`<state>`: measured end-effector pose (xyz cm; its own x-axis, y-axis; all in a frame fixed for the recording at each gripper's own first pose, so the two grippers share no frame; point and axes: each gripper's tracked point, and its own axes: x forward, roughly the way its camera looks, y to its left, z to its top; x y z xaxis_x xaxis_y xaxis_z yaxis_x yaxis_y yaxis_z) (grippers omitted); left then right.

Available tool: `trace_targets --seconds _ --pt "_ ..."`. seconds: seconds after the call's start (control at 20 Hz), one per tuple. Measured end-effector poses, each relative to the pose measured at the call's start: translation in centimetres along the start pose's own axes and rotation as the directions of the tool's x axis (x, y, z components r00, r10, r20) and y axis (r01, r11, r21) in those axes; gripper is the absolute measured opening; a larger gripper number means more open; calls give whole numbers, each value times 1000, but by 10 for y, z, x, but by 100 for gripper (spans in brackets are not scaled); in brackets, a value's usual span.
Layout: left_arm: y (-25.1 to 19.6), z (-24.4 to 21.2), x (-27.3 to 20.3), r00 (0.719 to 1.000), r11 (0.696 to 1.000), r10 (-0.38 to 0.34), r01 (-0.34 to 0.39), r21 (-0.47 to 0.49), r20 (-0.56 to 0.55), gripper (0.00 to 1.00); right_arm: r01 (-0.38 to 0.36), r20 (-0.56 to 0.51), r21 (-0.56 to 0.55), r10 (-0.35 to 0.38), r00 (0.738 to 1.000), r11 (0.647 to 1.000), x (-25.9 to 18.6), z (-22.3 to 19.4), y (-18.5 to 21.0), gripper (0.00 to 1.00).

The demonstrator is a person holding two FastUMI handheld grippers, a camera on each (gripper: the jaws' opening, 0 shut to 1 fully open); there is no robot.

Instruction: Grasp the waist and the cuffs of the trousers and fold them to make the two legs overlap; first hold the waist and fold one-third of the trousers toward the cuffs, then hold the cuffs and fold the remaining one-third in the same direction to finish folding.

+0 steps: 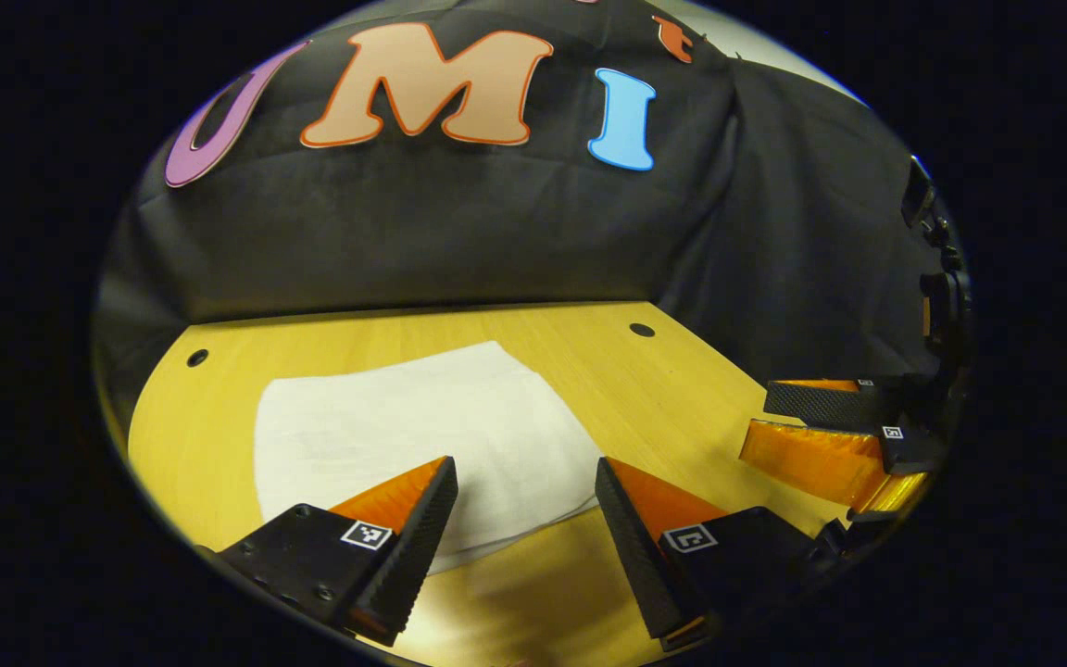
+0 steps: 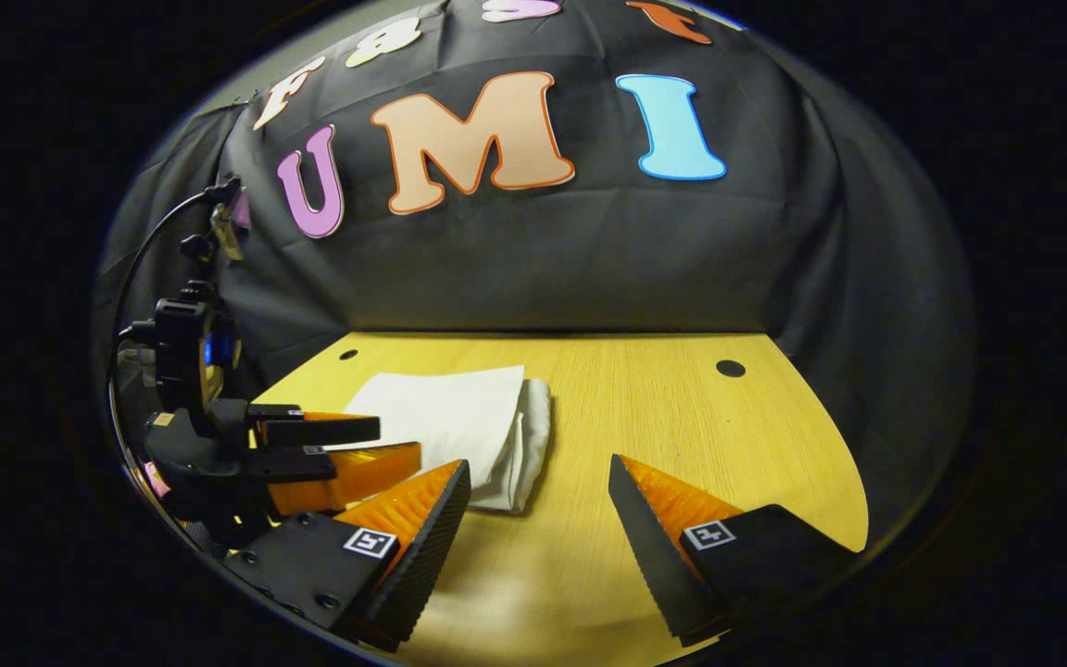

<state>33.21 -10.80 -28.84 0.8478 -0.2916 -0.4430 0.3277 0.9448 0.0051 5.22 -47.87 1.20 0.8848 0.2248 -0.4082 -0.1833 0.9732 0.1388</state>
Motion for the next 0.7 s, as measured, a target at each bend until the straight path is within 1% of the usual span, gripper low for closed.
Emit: trace_targets --seconds 0.15,0.2,0.25,0.3,0.4,0.45,0.5,0.55,0.6,0.7 --pt "32 12 -31 997 997 71 -72 11 41 90 13 33 16 -13 999 1000 -6 6 8 96" --pt "41 17 -42 994 996 89 -90 6 58 90 18 41 14 -19 999 1000 -8 8 10 92" --pt "52 19 -52 991 994 112 -112 -3 71 90 24 50 9 -24 998 1000 -10 10 12 96" --pt "61 21 -61 988 991 130 -130 -12 81 90 28 53 4 -29 998 1000 -13 9 13 92" --pt "79 23 -76 981 986 167 -165 -28 96 90 45 54 -1 -45 998 999 -17 7 14 92" --pt "87 22 -83 978 983 182 -180 -34 100 90 55 59 -2 -54 997 999 -21 8 14 97" --pt "95 22 -90 975 981 195 -192 -38 104 89 62 63 -2 -61 996 998 -24 8 15 97" --pt "101 19 -97 973 978 206 -203 -39 104 90 68 68 -1 -68 995 998 -28 9 16 92" --pt "107 17 -103 973 977 211 -208 -38 98 89 74 73 -2 -73 995 997 -31 8 17 96" --pt "116 11 -110 971 975 220 -217 -47 92 90 87 76 -5 -86 993 996 -35 7 18 96"
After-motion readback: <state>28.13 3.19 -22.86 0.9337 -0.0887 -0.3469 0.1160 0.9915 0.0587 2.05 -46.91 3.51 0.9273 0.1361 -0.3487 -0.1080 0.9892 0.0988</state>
